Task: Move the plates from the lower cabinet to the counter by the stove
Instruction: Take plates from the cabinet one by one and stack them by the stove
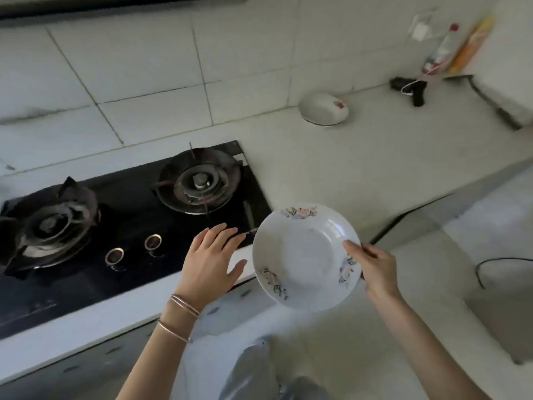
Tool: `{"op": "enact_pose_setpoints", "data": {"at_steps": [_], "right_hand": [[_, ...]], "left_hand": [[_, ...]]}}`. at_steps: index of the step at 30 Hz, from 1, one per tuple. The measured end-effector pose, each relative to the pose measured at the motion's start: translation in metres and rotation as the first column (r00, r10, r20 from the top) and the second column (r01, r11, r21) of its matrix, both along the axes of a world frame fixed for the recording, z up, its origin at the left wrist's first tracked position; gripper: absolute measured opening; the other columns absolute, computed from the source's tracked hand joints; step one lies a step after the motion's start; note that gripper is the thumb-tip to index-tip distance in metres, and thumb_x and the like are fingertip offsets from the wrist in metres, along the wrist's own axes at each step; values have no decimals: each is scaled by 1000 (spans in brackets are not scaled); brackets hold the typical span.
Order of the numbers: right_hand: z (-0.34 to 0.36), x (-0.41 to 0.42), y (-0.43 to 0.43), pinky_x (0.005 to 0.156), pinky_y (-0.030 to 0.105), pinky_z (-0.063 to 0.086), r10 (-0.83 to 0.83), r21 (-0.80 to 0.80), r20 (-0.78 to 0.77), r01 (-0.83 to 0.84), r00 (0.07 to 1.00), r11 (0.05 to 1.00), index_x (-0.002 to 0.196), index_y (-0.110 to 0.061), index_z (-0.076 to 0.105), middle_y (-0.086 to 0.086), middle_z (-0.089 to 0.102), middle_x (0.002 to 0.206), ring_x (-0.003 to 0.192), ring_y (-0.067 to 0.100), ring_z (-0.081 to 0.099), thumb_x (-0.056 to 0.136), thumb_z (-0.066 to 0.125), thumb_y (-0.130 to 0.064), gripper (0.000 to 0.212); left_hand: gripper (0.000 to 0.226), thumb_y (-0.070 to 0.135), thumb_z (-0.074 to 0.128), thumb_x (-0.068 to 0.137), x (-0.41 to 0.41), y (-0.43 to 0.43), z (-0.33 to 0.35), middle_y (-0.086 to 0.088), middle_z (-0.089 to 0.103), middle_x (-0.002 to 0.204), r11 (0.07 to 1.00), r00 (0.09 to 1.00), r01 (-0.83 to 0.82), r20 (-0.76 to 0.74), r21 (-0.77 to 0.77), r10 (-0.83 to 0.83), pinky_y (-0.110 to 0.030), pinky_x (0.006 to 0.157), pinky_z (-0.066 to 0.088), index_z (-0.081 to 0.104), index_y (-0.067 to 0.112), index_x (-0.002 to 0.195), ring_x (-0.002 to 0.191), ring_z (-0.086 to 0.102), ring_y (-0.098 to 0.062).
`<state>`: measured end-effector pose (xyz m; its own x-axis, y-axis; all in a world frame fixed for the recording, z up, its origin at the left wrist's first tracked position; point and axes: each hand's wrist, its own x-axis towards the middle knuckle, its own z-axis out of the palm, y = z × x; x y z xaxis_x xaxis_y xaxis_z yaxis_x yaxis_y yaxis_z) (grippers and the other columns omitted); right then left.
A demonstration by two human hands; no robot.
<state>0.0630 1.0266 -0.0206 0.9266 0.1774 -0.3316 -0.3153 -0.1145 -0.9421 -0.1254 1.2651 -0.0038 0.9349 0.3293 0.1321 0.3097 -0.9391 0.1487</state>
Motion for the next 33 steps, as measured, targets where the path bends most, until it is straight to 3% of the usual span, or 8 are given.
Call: {"op": "enact_pose_setpoints", "data": {"at_steps": [4,8,12,15,18,19,23,33], "right_hand": [[5,40,-27,50,20,41,-156,34,-4,156,988,987,71,7,62,4,57,50,49,16,52,74,76,-14,26],[8,81,-41,55,27,44,-232,52,-32,233,972,971,79,10,63,14,60,62,55,20,55,76,76,-19,32],[15,124,-41,43,19,43,-269,60,-60,272,961,960,75,3,64,7,60,53,48,19,55,76,75,-19,25],[18,157,-32,43,17,44,-243,76,-49,246,969,966,69,-1,63,1,61,47,43,13,56,79,71,-14,18],[18,190,-24,66,36,51,-211,45,-52,213,976,976,79,2,67,17,67,74,68,27,62,79,72,-17,20],[17,203,-22,66,36,50,-197,39,-54,199,979,979,82,4,67,18,65,76,68,28,61,79,71,-17,21],[14,261,-15,50,22,51,-111,29,-85,113,990,993,80,3,66,16,64,70,53,18,61,80,70,-13,16],[14,422,14,49,22,52,144,73,-175,-133,974,989,74,-6,66,12,67,73,57,18,65,80,69,-10,8]], "left_hand": [[51,47,42,85,68,-1,1,-2,63,120,993,993,116,25,17,-117,-43,101,36,64,17,119,120,52,-26],[50,45,43,83,127,4,4,-4,63,118,983,982,184,36,14,-185,-46,98,41,65,14,116,118,53,-27],[50,45,42,82,176,14,7,-3,63,120,977,976,212,37,36,-214,-41,99,34,63,16,117,118,53,-27],[50,45,43,82,210,25,7,-3,63,120,971,971,228,60,74,-233,-41,98,34,64,17,117,118,52,-26],[50,44,42,82,242,31,9,-3,62,120,971,970,226,72,80,-231,-46,95,42,64,16,117,117,53,-27],[50,44,42,83,252,31,9,-4,62,120,971,970,222,79,86,-229,-46,95,43,64,15,117,117,53,-27],[50,44,41,83,290,25,1,-4,62,121,984,985,157,62,87,-162,-45,97,40,64,16,118,117,53,-27],[51,44,42,80,390,-30,-13,-5,64,117,989,987,-146,67,-8,146,-47,91,47,65,15,115,111,58,-29]]}}
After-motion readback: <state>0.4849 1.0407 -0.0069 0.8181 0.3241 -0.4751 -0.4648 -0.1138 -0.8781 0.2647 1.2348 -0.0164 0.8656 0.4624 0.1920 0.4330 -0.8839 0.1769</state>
